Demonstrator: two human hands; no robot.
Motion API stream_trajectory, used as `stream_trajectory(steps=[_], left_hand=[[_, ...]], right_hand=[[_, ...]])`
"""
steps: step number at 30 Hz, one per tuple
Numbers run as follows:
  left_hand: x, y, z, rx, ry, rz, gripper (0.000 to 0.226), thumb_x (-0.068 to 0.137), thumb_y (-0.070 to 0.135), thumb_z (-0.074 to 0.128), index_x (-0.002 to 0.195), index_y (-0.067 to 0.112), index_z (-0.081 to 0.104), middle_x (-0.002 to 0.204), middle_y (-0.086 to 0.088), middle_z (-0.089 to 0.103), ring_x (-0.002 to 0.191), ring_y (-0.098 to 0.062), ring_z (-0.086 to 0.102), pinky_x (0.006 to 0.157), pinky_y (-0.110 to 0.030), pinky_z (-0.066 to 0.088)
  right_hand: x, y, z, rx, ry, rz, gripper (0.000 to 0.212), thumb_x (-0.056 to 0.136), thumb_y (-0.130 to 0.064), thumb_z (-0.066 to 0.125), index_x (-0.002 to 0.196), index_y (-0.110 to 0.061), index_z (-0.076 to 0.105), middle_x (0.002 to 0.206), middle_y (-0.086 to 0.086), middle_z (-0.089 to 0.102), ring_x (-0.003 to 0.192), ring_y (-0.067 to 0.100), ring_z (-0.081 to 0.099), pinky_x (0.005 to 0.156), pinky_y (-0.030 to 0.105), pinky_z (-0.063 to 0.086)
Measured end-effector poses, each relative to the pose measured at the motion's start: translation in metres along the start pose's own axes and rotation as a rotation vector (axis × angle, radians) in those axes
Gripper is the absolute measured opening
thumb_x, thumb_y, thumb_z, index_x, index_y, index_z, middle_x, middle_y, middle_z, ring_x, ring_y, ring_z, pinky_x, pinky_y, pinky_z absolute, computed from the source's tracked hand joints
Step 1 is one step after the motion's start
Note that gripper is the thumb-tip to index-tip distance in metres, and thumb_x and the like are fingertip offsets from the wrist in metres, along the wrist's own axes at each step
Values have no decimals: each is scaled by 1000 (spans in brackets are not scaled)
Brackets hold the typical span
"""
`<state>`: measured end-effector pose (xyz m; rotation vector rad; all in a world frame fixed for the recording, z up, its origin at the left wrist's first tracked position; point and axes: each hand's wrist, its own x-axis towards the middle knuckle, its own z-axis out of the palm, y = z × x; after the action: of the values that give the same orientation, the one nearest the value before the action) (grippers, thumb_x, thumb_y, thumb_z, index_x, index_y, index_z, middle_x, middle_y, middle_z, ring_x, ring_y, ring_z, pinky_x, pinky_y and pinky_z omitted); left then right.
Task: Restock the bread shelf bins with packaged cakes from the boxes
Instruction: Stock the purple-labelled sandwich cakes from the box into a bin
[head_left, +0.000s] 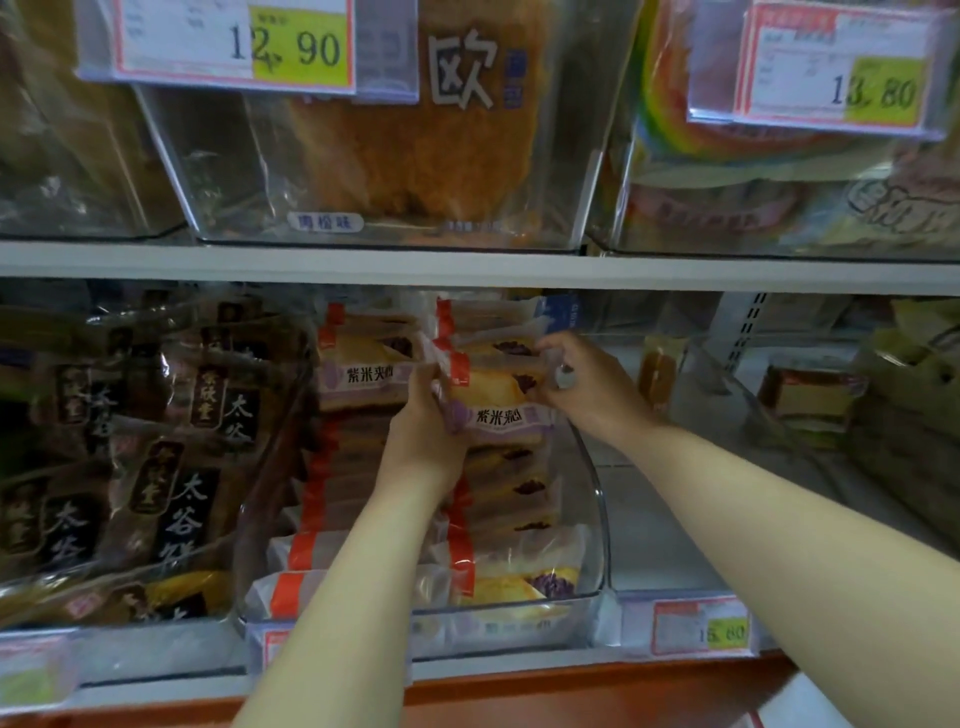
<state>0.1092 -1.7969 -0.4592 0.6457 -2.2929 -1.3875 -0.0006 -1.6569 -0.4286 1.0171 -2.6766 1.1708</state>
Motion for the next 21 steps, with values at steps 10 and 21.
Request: stream_trajectory(steps=[10, 21], left_hand=[[-1, 2, -11, -51, -27, 42, 45, 90, 22, 63, 129, 19, 39, 112, 7, 58, 97, -8, 55, 70, -18, 39], [-2, -2, 0, 133, 17, 1, 33, 92, 30, 59, 118, 20, 43, 110, 1, 63, 107, -25, 59, 95, -47, 46]], right_hand=[[-1, -14, -5, -374, -158, -234, 88, 80, -33, 72, 150, -21, 22, 156, 2, 24, 145, 22, 10, 118, 40, 15], [6, -14, 2, -505, -89, -173, 72, 87, -20, 64, 148, -25, 27, 148, 1, 37, 137, 22, 24, 112, 39, 21]])
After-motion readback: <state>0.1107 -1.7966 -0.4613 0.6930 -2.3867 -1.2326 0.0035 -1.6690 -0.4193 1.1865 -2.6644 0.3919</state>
